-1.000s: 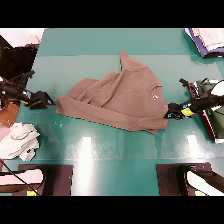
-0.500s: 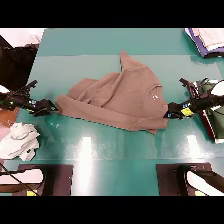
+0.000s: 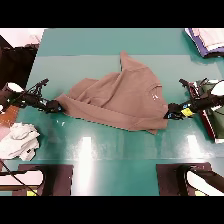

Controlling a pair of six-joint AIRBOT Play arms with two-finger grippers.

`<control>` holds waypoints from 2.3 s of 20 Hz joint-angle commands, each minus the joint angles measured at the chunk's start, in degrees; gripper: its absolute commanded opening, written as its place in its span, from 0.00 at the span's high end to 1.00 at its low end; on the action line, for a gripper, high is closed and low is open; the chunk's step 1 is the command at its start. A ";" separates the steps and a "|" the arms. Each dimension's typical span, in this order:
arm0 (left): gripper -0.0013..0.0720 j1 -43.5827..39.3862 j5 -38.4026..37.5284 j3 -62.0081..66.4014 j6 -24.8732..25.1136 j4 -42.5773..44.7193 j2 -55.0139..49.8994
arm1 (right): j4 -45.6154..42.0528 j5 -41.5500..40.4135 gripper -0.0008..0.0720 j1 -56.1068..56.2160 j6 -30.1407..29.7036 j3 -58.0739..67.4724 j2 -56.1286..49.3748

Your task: Fold the shirts.

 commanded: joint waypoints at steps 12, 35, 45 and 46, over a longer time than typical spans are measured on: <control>0.95 -0.87 -3.69 17.84 -4.37 -2.01 18.69 | 0.17 2.38 0.97 -0.02 -0.02 21.73 0.00; 0.95 -0.87 -0.81 57.07 -15.47 -5.14 34.58 | 6.16 -7.23 0.97 -27.06 -2.69 74.29 12.85; 0.95 -4.81 -3.72 20.13 -12.37 -6.54 17.99 | -2.97 6.95 0.97 -6.78 -0.76 49.00 -15.04; 0.95 -5.92 -1.46 19.56 -10.36 -6.54 14.82 | -4.74 5.35 0.97 -5.31 0.17 47.93 -17.90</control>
